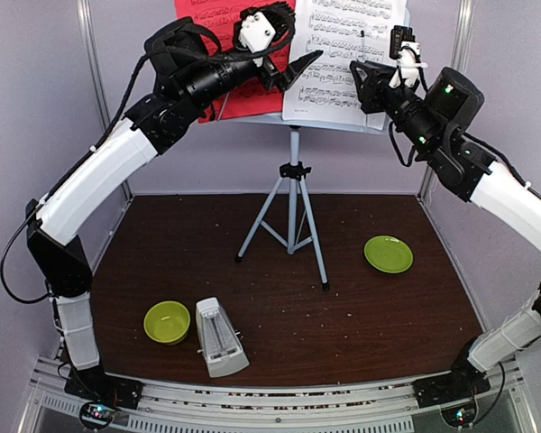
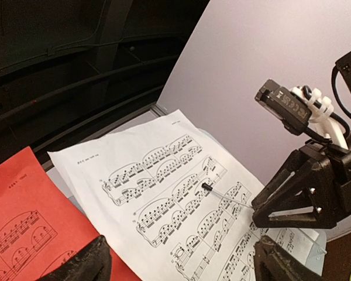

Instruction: Set up the instrument practice props

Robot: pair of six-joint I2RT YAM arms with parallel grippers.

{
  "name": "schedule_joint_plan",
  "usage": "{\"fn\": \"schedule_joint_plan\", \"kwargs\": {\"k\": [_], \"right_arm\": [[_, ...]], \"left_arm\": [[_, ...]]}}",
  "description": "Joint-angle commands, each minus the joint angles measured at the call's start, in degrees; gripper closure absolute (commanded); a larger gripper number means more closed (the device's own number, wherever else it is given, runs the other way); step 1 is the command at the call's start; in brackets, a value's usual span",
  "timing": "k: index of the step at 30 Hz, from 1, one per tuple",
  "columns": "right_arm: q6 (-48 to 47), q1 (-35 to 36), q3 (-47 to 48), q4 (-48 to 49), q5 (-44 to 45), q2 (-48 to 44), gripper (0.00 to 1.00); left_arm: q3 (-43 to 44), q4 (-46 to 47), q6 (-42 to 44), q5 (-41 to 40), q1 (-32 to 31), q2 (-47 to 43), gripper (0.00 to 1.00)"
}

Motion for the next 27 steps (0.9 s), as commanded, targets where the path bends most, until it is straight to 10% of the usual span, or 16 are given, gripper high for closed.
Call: {"fn": "schedule_joint_plan", "kwargs": {"k": [1, 17, 27], "right_arm": [[-0.23, 0.53, 0.30, 0.23, 1.09, -0.33, 0.68], [-1.56, 0.81, -0.68, -0.92, 0.78, -5.44, 0.21], [0.61, 0.85, -4.03, -5.81, -2.30, -10.67, 0.15]], "left_arm": [[-3.49, 3.74, -0.30, -1.20, -0.80, -3.72, 0.13], [-27.38, 2.67, -11.04, -10.46, -2.54, -21.22, 0.02], [-39.61, -2.94, -25.49, -16.03, -2.57, -32.15, 0.02]]}}
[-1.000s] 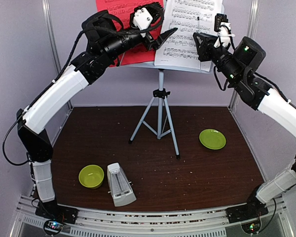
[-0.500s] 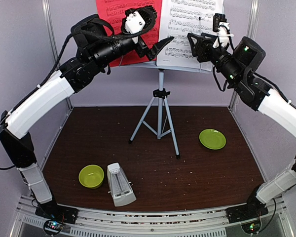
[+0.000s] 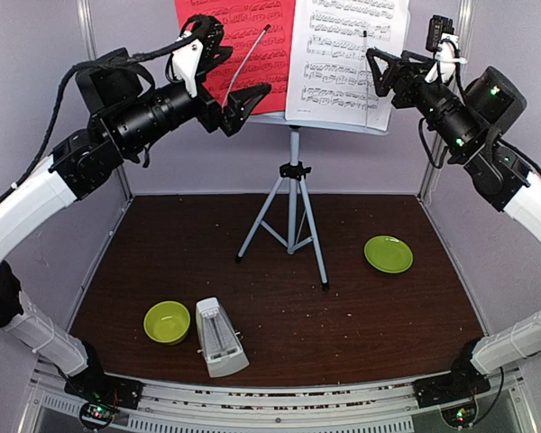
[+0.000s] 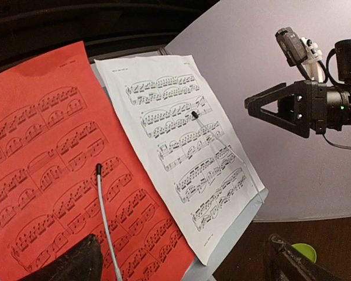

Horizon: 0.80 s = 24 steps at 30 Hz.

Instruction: Set up the instrument practice props

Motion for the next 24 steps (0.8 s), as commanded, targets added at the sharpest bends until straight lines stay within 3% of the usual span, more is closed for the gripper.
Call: {"fn": "schedule_joint_plan", "kwargs": {"k": [1, 6, 12, 24], "right_arm": [[2.38, 0.11, -2.30, -4.07, -2.23, -2.62, 0.15], [6.54, 0.10, -5.06, -7.90, -2.22, -4.66, 0.12], [10.61, 0.07, -11.83, -6.54, -3.23, -8.59, 0.12], [14.36, 0.15, -21.71, -3.16, -4.68, -13.26, 0.12]], "left_arm": [[-3.70, -2.49, -10.62, -4.93, -0.03, -4.42, 0.02], [-4.92, -5.69, -19.12, -15.23, -0.03, -7.73, 0.02], [-1.55, -14.69, -21.52, -24.49, 1.65, -7.56, 0.03], [-2.43, -17.30, -33.99, -7.61, 14.79, -8.37, 0.24]]}}
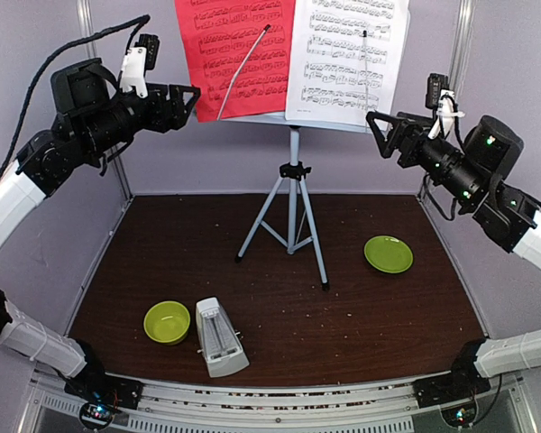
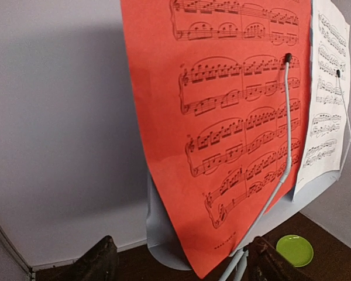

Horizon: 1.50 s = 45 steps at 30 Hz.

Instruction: Set up the instrument practice props

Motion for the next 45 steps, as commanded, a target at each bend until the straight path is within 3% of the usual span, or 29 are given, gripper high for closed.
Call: {"fn": "schedule_joint_plan", "kwargs": {"k": [1, 5, 13, 20, 29, 38, 45], "right_arm": [[2.75, 0.17, -3.24, 3.45, -0.96, -1.67, 0.13], [3.28, 0.12, -4.45, 4.37, -0.08, -1.96, 0.14], [2.96, 0.09, -6.08, 6.01, 1.46, -2.56, 0.17], [3.28, 0.11, -7.76, 7.23, 2.68, -3.25, 0.18], [3.74, 0.12, -7.69, 8.11, 3.35, -2.42, 0.21], [4.21, 0.11, -7.73, 8.64, 3.03, -1.68, 0.22], [3.91, 0.08, -7.43, 8.40, 3.20, -1.84, 0.23]], "left_arm": [[1.08, 0.51, -6.69, 11.63, 5.83, 0.08, 0.25], [3.92, 0.63, -9.21, 19.78, 10.08, 2.52, 0.34], [6.17, 1.08, -12.12, 31.16, 11.18, 5.19, 0.47], [7.09, 0.20, -16.67, 30.27, 12.67, 7.02, 0.51], [-0.09, 4.94, -19.66, 30.12, 12.77, 3.59, 0.56], [-0.56, 5.34, -20.13, 30.73, 12.77, 3.44, 0.62], [2.28, 4.36, -19.42, 31.70, 12.76, 5.11, 0.77]]}}
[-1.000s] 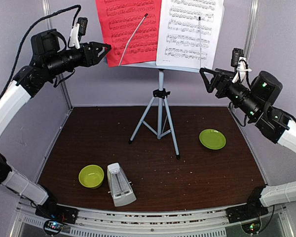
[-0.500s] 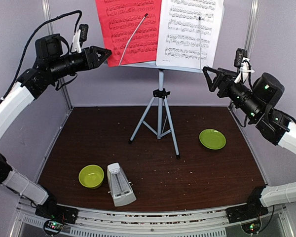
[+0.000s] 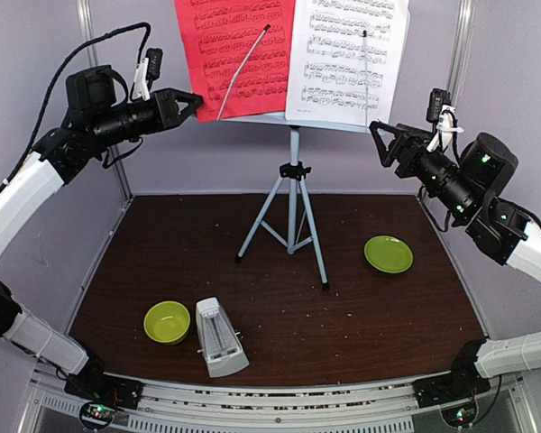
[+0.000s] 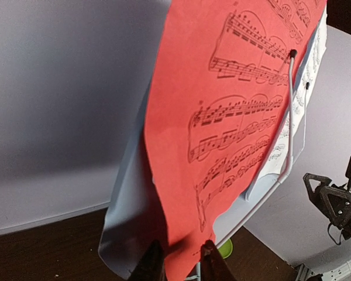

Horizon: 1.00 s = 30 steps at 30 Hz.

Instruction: Set up the instrument practice props

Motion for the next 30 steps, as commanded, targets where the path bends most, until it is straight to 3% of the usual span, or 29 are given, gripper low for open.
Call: {"fn": "schedule_joint_plan", "kwargs": {"k": [1, 9, 30], "right_arm": [[0.43, 0.11, -0.17, 1.21, 0.90, -0.11, 0.23], [-0.10, 0.12, -0.17, 0.98, 1.17, -0.10, 0.24], [-1.20, 0.09, 0.09, 0.27, 1.13, -0.10, 0.25]], "left_arm": [[3.73, 2.14, 0.47, 1.51, 0.40, 1.02, 0.79], [7.82, -1.54, 1.77, 1.78, 0.51, 2.54, 1.00], [25.29, -24.30, 15.48, -4.73, 2.32, 9.29, 1.00]]}}
